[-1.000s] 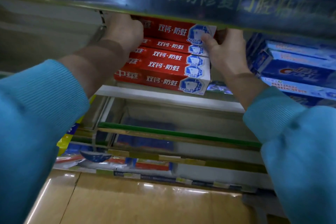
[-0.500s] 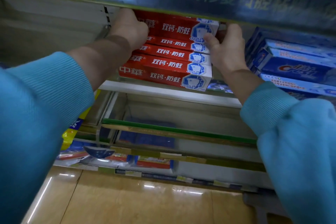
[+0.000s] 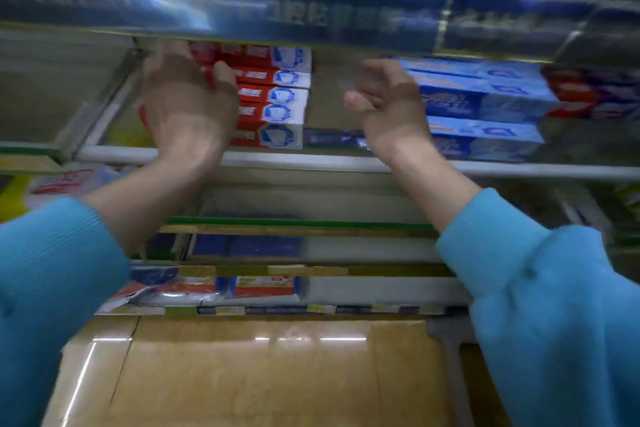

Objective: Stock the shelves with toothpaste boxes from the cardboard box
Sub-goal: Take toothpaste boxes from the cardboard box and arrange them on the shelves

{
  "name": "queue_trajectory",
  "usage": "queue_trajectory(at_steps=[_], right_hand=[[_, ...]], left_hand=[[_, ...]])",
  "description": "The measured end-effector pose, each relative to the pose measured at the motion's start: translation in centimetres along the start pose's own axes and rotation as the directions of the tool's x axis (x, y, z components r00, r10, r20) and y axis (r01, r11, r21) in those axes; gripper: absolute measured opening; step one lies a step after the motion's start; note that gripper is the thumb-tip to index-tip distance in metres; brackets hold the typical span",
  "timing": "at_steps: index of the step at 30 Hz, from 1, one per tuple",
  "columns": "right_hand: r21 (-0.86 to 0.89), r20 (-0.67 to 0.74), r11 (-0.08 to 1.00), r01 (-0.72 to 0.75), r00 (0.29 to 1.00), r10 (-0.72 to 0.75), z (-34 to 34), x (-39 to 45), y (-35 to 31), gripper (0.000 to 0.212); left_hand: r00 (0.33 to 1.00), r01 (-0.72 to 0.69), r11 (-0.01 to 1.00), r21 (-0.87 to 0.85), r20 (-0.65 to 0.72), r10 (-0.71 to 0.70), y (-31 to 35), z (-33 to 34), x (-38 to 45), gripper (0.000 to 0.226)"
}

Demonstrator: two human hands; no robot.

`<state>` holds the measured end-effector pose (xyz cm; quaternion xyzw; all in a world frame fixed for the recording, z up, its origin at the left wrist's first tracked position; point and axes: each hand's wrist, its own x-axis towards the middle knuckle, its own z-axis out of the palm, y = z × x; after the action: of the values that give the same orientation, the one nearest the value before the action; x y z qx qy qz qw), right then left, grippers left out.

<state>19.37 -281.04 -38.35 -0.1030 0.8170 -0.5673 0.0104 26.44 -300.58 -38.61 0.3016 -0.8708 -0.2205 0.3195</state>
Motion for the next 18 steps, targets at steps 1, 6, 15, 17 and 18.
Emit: queue_trajectory(at_steps=[1,6,15,17,18], right_hand=[[-0.015,0.009,1.000,0.026,1.000,-0.026,-1.2,-1.1,0.2,0.036],[-0.082,0.028,0.992,0.097,0.995,-0.095,-10.0,-6.3,3.3,0.009],[-0.153,-0.209,0.976,-0.153,0.971,0.120,-34.4,-13.5,14.7,0.017],[-0.177,-0.249,0.951,-0.255,0.946,0.208,-38.9,-14.3,17.7,0.017],[-0.205,-0.256,0.929,-0.307,0.933,0.252,-40.9,-14.5,19.1,0.017]], left_hand=[[0.997,-0.074,0.997,-0.032,-0.016,0.074,0.9,0.0,-1.7,0.044],[0.985,-0.147,0.971,-0.189,0.066,0.161,7.8,1.5,-10.9,0.038],[0.813,-0.072,0.846,-0.528,0.460,0.357,23.7,6.0,-29.0,0.013],[0.789,-0.008,0.845,-0.535,0.515,0.333,27.0,7.5,-31.7,0.014],[0.782,0.019,0.849,-0.527,0.537,0.316,28.5,8.3,-32.9,0.015]])
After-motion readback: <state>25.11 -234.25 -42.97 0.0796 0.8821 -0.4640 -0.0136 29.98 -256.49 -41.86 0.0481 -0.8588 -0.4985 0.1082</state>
